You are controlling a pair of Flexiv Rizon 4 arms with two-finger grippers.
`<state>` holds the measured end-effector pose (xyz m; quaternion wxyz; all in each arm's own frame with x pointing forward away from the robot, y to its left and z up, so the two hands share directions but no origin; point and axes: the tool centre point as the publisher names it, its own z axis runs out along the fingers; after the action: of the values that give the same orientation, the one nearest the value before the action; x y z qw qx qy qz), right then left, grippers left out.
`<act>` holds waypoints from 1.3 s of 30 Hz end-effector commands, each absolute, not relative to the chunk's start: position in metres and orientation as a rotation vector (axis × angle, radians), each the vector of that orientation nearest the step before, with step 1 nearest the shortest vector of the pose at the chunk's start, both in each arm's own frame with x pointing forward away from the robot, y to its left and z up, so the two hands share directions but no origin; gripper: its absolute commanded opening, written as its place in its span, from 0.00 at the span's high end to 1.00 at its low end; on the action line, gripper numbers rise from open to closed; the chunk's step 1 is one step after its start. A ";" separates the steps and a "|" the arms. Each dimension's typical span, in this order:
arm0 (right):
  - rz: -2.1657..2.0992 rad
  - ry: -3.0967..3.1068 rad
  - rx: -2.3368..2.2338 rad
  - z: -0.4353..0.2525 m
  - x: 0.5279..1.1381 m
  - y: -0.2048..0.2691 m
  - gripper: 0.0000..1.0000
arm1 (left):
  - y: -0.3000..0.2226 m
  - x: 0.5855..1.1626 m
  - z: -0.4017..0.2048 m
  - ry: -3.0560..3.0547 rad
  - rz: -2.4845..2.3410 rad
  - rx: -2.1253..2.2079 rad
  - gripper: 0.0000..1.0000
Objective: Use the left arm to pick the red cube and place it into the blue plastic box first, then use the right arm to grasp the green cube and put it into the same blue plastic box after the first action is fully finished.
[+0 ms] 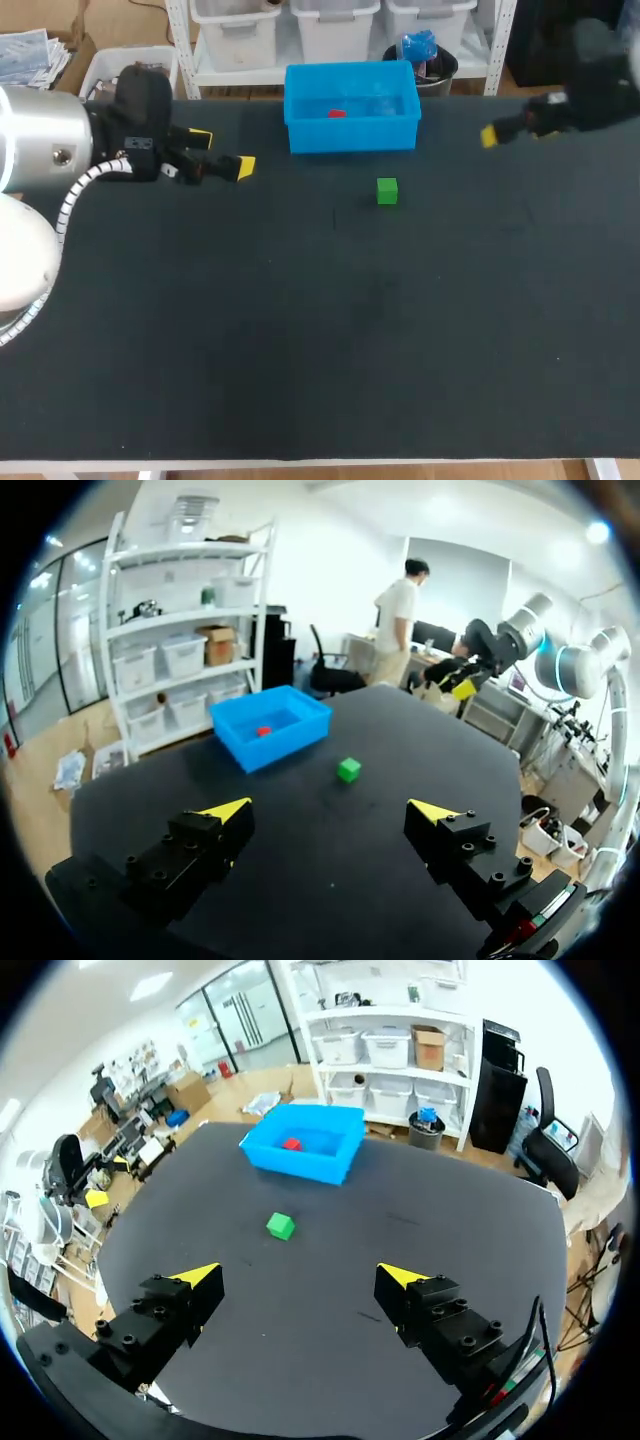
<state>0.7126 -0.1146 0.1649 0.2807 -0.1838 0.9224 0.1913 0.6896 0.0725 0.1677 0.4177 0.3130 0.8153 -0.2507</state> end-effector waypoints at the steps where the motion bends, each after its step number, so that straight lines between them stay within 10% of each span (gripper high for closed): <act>1: 0.294 2.525 -0.454 0.159 0.719 -0.076 0.00 | 0.075 0.689 0.168 2.040 -0.638 0.788 0.00; 39: 0.274 2.630 -0.265 0.141 0.727 -0.012 0.00 | 0.075 0.689 0.168 2.040 -0.638 0.788 0.00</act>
<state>0.7238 -0.0209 0.1475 0.2341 -0.1086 0.9600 0.1090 0.6899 0.0735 0.1683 0.4172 0.3140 0.8144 -0.2530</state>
